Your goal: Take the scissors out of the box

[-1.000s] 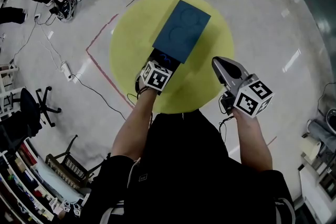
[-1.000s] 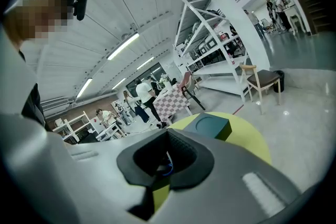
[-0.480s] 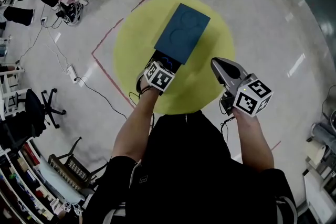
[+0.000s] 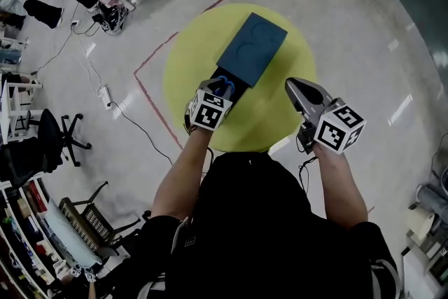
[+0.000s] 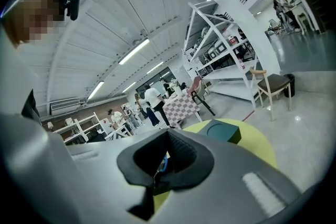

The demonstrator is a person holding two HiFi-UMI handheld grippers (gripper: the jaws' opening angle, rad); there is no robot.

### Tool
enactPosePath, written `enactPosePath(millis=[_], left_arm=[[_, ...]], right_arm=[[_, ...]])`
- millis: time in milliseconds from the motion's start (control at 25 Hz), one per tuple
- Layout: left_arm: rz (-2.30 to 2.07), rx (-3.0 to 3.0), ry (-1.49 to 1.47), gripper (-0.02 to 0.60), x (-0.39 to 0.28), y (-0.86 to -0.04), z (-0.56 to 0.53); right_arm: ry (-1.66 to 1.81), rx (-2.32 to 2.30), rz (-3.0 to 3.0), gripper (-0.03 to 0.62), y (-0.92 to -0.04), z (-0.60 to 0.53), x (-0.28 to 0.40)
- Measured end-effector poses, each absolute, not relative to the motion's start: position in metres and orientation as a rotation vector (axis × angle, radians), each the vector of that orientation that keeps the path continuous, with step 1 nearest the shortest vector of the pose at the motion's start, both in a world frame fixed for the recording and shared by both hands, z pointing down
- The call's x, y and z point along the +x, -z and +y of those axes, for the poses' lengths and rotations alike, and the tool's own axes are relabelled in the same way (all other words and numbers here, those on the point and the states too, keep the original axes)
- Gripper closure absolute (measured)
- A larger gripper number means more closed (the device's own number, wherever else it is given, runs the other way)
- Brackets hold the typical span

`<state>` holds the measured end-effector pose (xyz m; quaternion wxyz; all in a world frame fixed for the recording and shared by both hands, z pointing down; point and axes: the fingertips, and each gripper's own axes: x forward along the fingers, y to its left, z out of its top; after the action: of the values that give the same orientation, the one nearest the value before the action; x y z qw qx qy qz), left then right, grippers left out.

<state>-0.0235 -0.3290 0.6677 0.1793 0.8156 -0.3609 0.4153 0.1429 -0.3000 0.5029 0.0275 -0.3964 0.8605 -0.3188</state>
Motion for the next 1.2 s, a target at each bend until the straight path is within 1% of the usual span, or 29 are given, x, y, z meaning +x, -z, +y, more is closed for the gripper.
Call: enactPosePath(millis=[320, 760, 1040, 1200], left_arm=[[-1.212, 2.389, -0.924, 0.505, -0.029, -0.595, -0.326], [-1.361, 2.529, -0.612, 0.505, -0.066, -0.487, -0.315], [-1.401, 2.570, -0.511, 0.505, -0.104, -0.453, -0.294], [-1.421, 2.587, -0.451, 0.505, -0.120, -0.436, -0.280]], right_arm=[[0.865, -1.175, 2.701, 0.583, -0.468, -0.288, 0.138], [0.736, -1.220, 2.685, 0.583, -0.424, -0.281, 0.119], [0.651, -1.250, 2.700, 0.583, -0.398, -0.261, 0.092], [0.598, -1.290, 2.683, 0.583, -0.380, -0.244, 0.087]])
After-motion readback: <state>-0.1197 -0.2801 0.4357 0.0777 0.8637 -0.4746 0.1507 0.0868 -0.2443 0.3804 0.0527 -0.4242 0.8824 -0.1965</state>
